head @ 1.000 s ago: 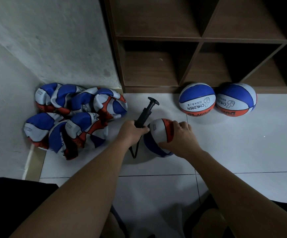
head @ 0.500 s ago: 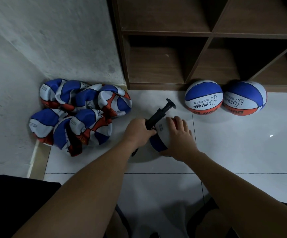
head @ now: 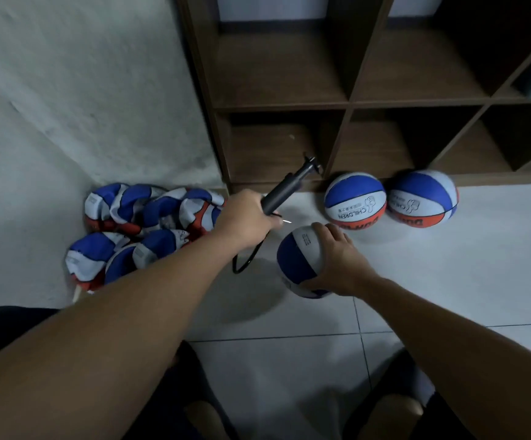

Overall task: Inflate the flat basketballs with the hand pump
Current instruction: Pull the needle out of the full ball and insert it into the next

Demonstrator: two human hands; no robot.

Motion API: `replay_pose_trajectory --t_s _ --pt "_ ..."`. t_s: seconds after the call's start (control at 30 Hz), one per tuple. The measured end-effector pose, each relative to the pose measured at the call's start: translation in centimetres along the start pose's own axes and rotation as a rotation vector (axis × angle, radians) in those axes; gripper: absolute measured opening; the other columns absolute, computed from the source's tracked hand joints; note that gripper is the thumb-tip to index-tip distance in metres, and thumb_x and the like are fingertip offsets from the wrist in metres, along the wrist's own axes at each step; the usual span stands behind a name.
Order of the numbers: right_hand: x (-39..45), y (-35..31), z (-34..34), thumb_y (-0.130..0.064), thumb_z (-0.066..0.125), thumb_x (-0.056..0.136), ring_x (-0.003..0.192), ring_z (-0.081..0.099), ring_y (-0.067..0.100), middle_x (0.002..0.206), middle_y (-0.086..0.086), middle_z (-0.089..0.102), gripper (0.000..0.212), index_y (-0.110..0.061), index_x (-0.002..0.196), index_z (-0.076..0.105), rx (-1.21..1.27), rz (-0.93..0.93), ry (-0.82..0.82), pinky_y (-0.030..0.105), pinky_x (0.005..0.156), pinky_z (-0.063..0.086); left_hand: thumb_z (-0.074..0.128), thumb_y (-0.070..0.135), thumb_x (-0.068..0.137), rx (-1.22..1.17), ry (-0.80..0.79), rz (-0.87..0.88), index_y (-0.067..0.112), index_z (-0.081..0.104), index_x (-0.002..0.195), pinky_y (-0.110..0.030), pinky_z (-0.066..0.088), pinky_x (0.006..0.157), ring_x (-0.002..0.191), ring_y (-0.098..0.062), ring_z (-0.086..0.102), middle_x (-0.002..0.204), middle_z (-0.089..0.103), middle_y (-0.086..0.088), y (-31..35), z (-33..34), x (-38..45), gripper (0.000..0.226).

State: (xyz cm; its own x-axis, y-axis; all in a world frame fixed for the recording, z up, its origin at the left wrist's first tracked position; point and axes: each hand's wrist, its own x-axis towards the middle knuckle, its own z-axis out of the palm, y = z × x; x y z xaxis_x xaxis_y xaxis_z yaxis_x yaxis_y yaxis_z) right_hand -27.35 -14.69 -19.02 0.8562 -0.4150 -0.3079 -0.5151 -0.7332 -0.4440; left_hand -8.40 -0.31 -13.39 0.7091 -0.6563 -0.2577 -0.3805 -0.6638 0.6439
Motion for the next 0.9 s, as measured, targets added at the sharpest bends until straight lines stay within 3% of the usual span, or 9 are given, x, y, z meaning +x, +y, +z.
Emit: replay_pose_trajectory --t_s 0.07,0.23,0.33,0.4,0.5,0.6,0.77,0.9 --pt "-0.4 -0.2 -5.0 -0.067 0.096 0.045 0.14 0.047 0.03 0.155 -0.003 0.039 0.137 -0.039 0.157 0.021 -0.07 -0.046 -0.037 0.054 0.104 0.056 0.089 0.04 0.084 -0.009 -0.009 0.083 0.026 0.075 0.089 -0.03 0.054 0.062 0.072 -0.017 0.072 0.079 0.073 0.003 4.3 -1.8 0.3 0.02" --pt "-3.7 3.3 -17.6 -0.077 0.086 0.043 0.127 0.052 0.026 0.144 -0.006 0.042 0.131 -0.042 0.153 0.024 -0.331 -0.116 -0.037 0.05 0.1 0.057 0.093 0.038 0.08 -0.111 0.007 0.144 0.027 0.08 0.088 -0.031 0.062 0.071 0.069 -0.011 0.076 0.073 0.078 0.006 12.5 -3.5 0.1 0.019" --pt "-6.3 8.4 -23.3 -0.075 0.088 0.04 0.119 0.054 0.023 0.142 -0.007 0.043 0.127 -0.043 0.148 0.03 -0.383 -0.022 0.043 0.045 0.091 0.06 0.093 0.029 0.083 -0.258 -0.032 0.149 0.022 0.081 0.089 -0.023 0.057 0.061 0.063 -0.009 0.076 0.068 0.077 0.006 16.6 -2.0 0.3 0.015" --pt "-7.6 12.9 -25.5 -0.071 0.092 0.039 0.123 0.055 0.026 0.146 -0.004 0.043 0.132 -0.04 0.151 0.029 -0.375 0.089 0.158 0.04 0.092 0.057 0.092 0.026 0.084 -0.292 -0.055 0.163 0.02 0.081 0.089 -0.028 0.057 0.066 0.065 -0.015 0.077 0.068 0.078 0.001 18.6 -0.1 0.7 0.013" --pt "-8.3 20.1 -26.5 -0.064 0.098 0.041 0.131 0.052 0.035 0.15 0.004 0.041 0.139 -0.035 0.156 0.026 -0.283 0.259 0.326 0.045 0.1 0.054 0.092 0.027 0.084 -0.257 -0.103 0.165 0.02 0.081 0.088 -0.03 0.056 0.07 0.068 -0.021 0.077 0.069 0.078 -0.003 19.5 3.1 1.9 0.014" --pt "-7.6 26.5 -25.6 -0.058 0.099 0.042 0.134 0.048 0.041 0.148 0.005 0.043 0.132 -0.037 0.152 0.03 -0.184 0.349 0.457 0.052 0.101 0.054 0.092 0.031 0.082 -0.164 -0.15 0.143 0.021 0.08 0.088 -0.033 0.059 0.072 0.072 -0.021 0.078 0.071 0.078 0.0 19.7 6.2 3.7 0.017" --pt "-2.9 33.9 -22.5 -0.052 0.101 0.045 0.132 0.047 0.038 0.147 0.006 0.042 0.128 -0.03 0.151 0.033 -0.102 0.437 0.596 0.054 0.097 0.056 0.091 0.032 0.084 -0.12 -0.177 0.095 0.021 0.08 0.09 -0.02 0.05 0.052 0.068 -0.018 0.075 0.07 0.078 0.0 20.9 10.5 6.5 0.017" --pt "1.8 39.0 -20.0 -0.054 0.099 0.044 0.132 0.044 0.038 0.146 0.007 0.04 0.129 -0.026 0.152 0.033 -0.055 0.44 0.611 0.054 0.102 0.054 0.091 0.029 0.084 -0.124 -0.223 0.075 0.021 0.081 0.086 -0.038 0.061 0.072 0.073 -0.024 0.076 0.072 0.078 -0.001 21.8 13.5 7.8 0.013"
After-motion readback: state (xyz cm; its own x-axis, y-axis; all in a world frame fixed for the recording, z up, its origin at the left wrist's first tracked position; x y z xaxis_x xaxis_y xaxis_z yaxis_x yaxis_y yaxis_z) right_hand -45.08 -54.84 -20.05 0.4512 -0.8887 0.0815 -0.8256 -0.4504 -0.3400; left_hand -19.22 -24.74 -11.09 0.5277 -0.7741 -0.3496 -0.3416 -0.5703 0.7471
